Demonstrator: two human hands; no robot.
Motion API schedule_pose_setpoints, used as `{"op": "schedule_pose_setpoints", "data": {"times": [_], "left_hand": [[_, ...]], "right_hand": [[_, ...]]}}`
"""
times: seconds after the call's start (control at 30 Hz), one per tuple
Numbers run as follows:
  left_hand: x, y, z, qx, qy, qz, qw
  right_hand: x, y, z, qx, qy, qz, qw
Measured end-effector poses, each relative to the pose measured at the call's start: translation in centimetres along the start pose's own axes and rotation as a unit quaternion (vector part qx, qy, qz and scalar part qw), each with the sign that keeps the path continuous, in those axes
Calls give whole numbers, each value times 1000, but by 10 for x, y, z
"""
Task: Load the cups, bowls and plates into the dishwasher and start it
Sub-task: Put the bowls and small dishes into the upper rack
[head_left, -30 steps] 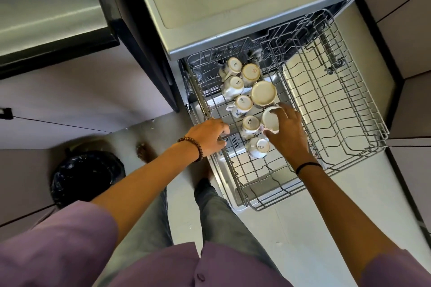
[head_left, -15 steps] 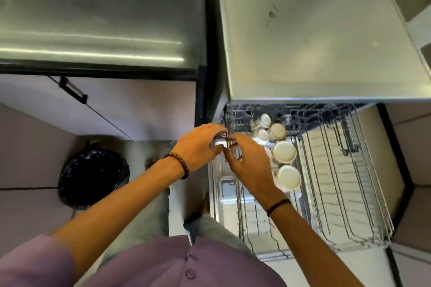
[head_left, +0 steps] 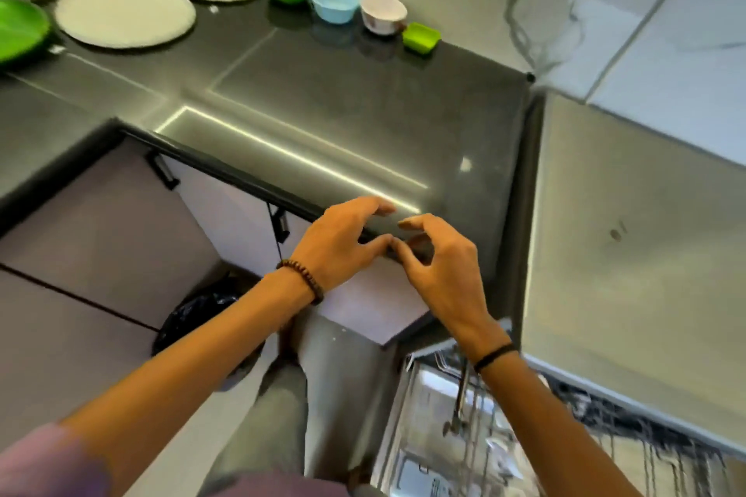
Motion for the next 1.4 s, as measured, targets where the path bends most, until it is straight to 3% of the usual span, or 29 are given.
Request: {"op": "schedule_pose_setpoints", "data": {"times": [0.23, 0.5, 0.83, 1.03, 1.17, 1.4], "left_hand": [[-102, -54, 60, 21, 47, 23, 998], [-229, -89, 94, 56, -14, 4, 998], [-373, -97, 71, 73, -85, -1, 994], [-427, -83, 52, 90, -97, 10, 991], [-448, -78, 35, 99, -79, 43, 991], [-462, -79, 21, 119, -52, 83, 988]], "right_hand": [[-135, 11, -41, 1, -10, 15, 1000], [-255, 37, -65, 49, -2, -42, 998], [-353, 95, -46, 88, 19, -149, 985], [-403, 144, -36, 92, 86, -253, 959], [-428, 170, -35, 58, 92, -320, 941], [-451, 186, -42, 4, 115, -344, 932]]}}
Point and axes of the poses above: each hand's wrist, its own x-axis away from the middle knuckle, its own z-axis out of the back of the hand, y = z × x, the point moved 1 cm from there along -x, towards the middle knuckle, and after that the axes turned 9 degrees about z, right-handed, at the moved point
